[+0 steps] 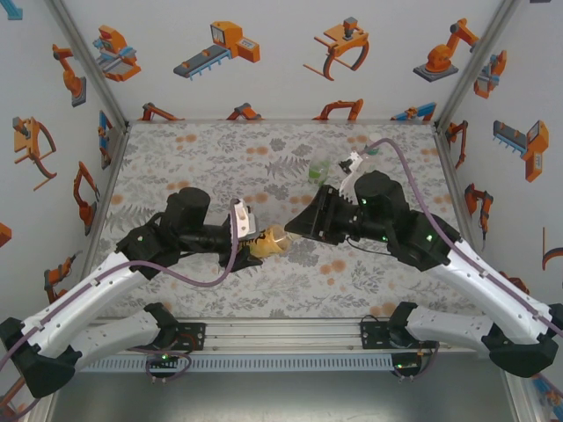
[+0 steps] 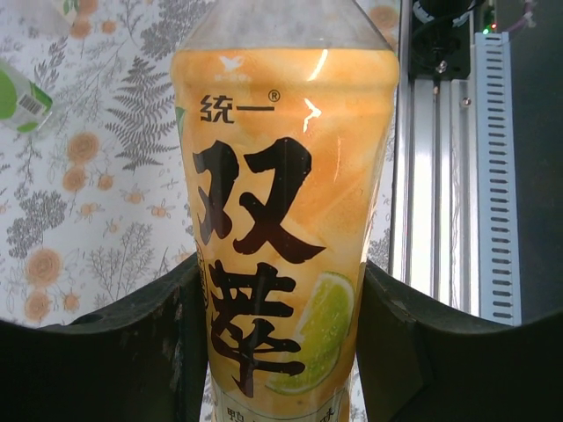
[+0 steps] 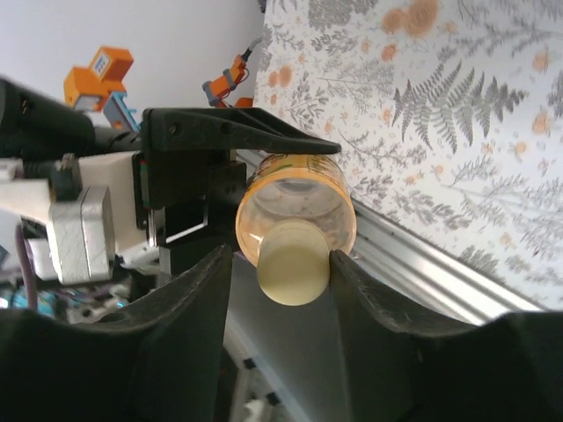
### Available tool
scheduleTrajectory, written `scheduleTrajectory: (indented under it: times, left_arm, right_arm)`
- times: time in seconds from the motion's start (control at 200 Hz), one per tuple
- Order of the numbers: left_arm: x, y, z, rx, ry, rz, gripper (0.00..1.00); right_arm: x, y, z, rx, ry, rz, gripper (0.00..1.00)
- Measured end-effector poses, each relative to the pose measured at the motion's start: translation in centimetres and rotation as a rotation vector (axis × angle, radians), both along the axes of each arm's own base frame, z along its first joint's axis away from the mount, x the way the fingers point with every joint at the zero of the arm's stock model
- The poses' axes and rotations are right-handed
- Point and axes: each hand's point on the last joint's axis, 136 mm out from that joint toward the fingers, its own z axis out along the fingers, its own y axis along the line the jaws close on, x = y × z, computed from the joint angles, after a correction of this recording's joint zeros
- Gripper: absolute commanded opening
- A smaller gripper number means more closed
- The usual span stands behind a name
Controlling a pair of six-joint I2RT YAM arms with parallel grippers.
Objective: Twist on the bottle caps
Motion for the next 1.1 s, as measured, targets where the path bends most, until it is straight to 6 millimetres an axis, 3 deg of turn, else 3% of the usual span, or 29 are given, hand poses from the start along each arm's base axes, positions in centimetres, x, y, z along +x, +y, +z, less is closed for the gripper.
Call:
scheduleTrajectory:
  times: [0.265, 0.536, 0.741, 1.101]
  left_arm:
    - [-1.3, 0.0, 0.9, -0.038, 0.006, -0.061, 0.00]
    - [-2.5, 0.0, 1.4, -0.064, 0.024, -0.118, 0.00]
    - [-2.9, 0.1, 1.4, -0.064, 0.039, -0.136, 0.00]
    - [-3.2, 0.2, 1.4, -0.065, 0.043, -0.142, 0.00]
  right_arm:
    - [-2.0, 0.8, 3.8, -0.041, -0.456, 0.275, 0.56]
    - [-6.3, 1.5, 7.5, -0.088, -0.977, 0.659, 0.53]
    - [-8.7, 1.5, 6.3, -0.097, -1.193, 0.878, 0.49]
    - [-9.1, 1.7, 4.2, -0.119, -1.255, 0.961, 0.45]
